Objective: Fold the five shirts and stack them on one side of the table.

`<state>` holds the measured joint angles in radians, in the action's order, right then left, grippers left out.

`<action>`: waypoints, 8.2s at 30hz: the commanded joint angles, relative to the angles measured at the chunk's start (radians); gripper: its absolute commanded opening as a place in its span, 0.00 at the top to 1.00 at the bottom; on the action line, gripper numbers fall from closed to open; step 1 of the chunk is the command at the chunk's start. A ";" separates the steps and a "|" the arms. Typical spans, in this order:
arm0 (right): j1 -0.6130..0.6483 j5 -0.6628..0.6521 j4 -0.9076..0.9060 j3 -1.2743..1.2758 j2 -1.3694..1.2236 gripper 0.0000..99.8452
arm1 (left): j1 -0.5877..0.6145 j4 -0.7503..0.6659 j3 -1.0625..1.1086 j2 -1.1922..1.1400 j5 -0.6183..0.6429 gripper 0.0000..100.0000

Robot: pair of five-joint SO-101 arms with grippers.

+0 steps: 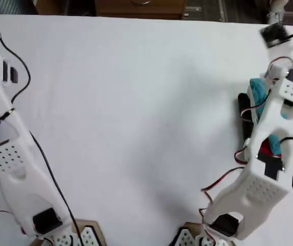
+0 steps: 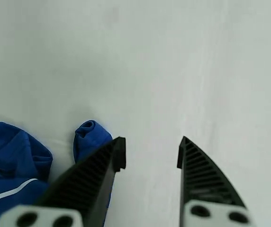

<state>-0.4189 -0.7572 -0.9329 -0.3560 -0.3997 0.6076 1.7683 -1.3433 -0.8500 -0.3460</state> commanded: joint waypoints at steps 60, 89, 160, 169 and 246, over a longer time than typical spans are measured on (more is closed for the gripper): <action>-0.364 -0.054 -0.788 -1.260 -0.601 0.98 | -0.049 0.011 -0.041 0.017 -0.006 0.80; -0.277 0.135 -0.590 0.069 -0.016 0.98 | -0.086 0.011 -0.041 0.017 -0.006 0.80; 0.349 0.141 -0.601 0.939 1.239 0.81 | 0.615 -0.292 -0.035 -0.160 -0.147 0.79; 0.351 0.141 -0.645 0.744 1.231 0.81 | 0.717 -0.049 -0.041 -0.301 -0.158 0.79; 0.435 0.173 -0.498 0.833 1.116 0.81 | -0.425 -0.296 1.147 1.120 0.097 0.74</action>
<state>-0.0798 -0.5547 -1.4239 0.4680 0.7204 -0.0230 1.4630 -0.1250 0.1933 -0.2432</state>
